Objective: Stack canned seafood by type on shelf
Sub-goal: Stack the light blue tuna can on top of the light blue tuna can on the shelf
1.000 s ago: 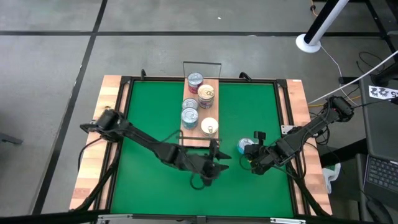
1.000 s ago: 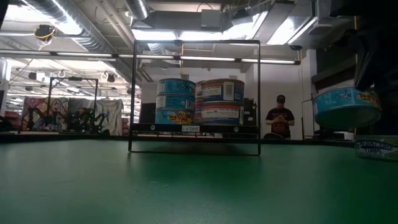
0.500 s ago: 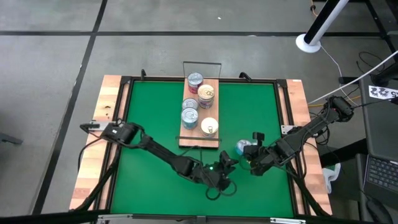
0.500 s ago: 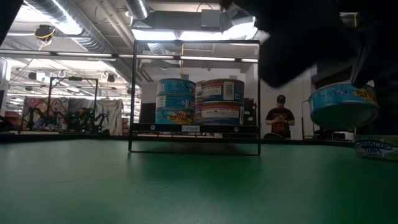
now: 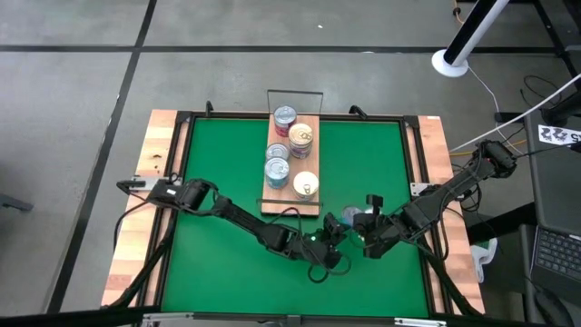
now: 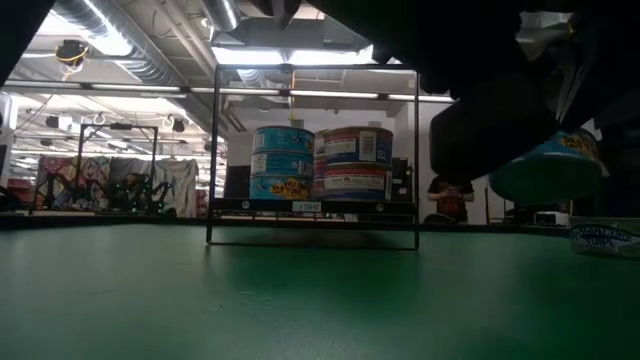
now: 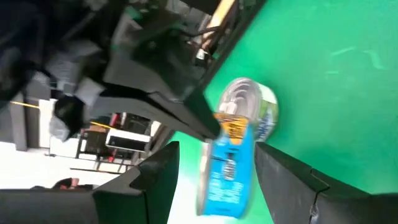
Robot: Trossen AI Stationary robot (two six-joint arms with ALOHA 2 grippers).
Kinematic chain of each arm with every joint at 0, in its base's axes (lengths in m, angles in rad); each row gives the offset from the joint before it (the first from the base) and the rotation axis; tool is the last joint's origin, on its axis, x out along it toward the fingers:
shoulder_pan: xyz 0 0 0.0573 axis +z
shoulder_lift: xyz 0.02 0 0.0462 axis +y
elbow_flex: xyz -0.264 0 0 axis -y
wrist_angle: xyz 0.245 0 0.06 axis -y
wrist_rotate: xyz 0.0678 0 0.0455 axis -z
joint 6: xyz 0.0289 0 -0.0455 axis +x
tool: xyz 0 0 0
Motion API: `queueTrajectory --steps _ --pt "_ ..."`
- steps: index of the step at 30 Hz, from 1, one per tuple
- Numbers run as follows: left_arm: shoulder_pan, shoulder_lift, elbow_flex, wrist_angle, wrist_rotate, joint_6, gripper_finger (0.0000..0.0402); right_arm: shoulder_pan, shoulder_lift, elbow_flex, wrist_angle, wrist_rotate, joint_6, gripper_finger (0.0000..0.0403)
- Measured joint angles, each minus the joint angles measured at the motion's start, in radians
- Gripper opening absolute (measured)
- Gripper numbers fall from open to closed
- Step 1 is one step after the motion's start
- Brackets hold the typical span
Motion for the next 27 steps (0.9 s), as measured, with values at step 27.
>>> queueTrajectory --steps 27 --pt "-0.003 -0.001 0.0 -0.071 0.046 -0.013 0.0205 0.0 0.0 0.0 0.062 -0.019 0.0 0.0"
